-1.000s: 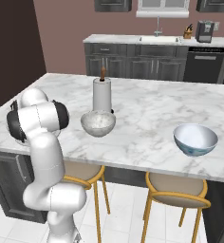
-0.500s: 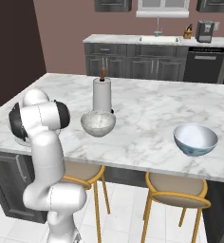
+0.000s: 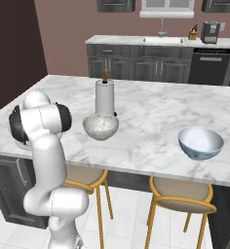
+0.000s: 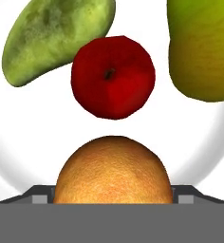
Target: Take the fruits from the plate on the dining counter and place two fruits in each bowl.
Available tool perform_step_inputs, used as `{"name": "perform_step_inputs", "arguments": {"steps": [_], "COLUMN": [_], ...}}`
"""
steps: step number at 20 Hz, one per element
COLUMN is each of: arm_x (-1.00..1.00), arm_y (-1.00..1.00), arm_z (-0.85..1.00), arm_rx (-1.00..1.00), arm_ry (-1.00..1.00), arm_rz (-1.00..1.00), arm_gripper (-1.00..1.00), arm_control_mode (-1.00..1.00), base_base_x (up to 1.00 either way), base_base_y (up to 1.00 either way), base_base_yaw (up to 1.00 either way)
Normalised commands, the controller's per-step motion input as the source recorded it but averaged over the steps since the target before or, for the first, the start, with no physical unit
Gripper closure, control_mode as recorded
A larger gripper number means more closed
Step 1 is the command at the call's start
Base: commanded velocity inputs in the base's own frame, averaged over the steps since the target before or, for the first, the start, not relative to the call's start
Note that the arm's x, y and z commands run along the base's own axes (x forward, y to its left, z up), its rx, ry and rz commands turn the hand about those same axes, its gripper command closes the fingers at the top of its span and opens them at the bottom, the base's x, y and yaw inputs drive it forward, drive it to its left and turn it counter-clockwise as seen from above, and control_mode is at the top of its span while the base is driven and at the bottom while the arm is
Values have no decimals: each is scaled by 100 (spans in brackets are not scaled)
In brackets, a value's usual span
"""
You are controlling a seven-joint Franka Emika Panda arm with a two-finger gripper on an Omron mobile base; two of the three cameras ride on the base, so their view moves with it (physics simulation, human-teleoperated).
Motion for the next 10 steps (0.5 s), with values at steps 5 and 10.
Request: {"name": "perform_step_inputs", "arguments": {"steps": [5, 10], "arm_x": [0, -15], "arm_y": [0, -11], "arm_z": [0, 54], "arm_rx": [0, 0], "arm_ry": [-2, -5], "arm_rz": [0, 0], "arm_gripper": [100, 100], "arm_control_mode": [-100, -100], "base_base_x": [0, 0], "base_base_y": [0, 0], "base_base_yaw": [0, 0]}}
